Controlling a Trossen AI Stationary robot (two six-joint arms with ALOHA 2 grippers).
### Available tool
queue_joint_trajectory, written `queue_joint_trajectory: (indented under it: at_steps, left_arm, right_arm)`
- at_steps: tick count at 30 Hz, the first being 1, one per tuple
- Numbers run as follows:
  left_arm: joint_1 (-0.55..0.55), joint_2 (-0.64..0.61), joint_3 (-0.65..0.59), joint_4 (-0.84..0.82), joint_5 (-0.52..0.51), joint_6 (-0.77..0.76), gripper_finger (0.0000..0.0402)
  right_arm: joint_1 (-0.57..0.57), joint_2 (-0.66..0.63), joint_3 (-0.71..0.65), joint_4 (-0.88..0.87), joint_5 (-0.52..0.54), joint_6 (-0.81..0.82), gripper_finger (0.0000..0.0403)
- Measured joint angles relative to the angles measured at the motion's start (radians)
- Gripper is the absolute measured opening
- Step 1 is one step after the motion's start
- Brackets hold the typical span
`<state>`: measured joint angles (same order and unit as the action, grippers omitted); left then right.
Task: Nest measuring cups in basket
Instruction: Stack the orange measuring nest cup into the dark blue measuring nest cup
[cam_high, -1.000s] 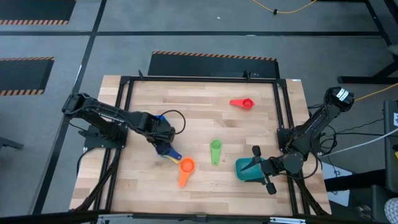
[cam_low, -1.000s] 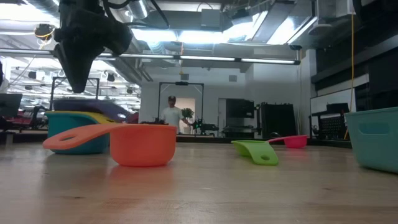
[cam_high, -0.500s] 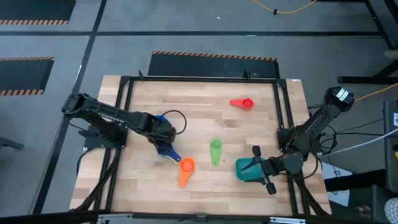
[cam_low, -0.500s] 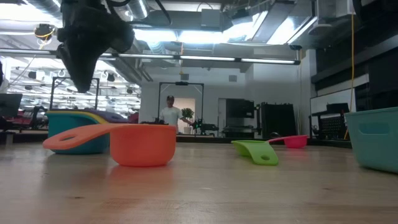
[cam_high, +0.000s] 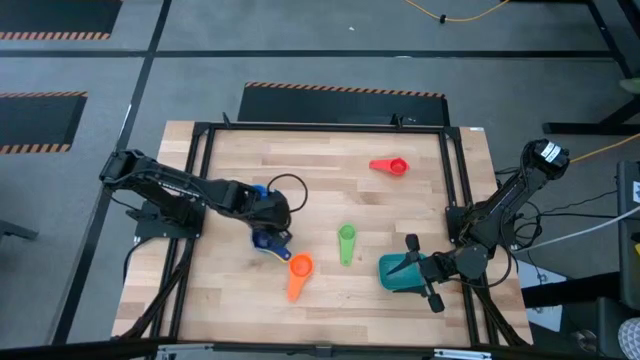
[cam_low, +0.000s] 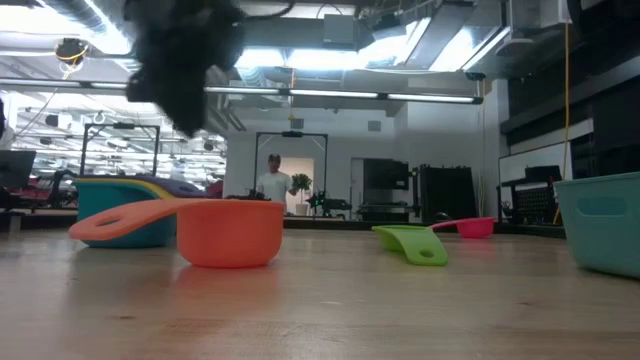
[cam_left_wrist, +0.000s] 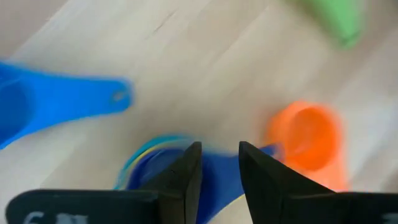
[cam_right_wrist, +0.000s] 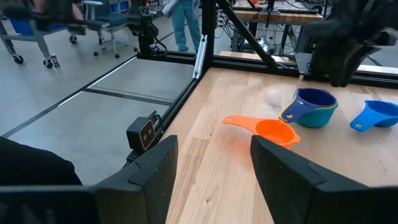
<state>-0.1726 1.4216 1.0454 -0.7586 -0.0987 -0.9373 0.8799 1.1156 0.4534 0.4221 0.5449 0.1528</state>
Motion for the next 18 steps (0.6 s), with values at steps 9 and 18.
queue_joint_trajectory:
  at_steps: [9, 18]
  left_arm:
    - [-0.006, 0.0, 0.0, 0.398, -0.036, 0.108, 0.0108]
    - [-0.006, 0.0, 0.0, 0.463, -0.05, 0.115, 0.0161]
  right_arm:
    - [0.0, 0.0, 0.0, 0.0, 0.0, 0.0, 0.0208]
    - [0.0, 0.0, 0.0, 0.0, 0.0, -0.001, 0.0208]
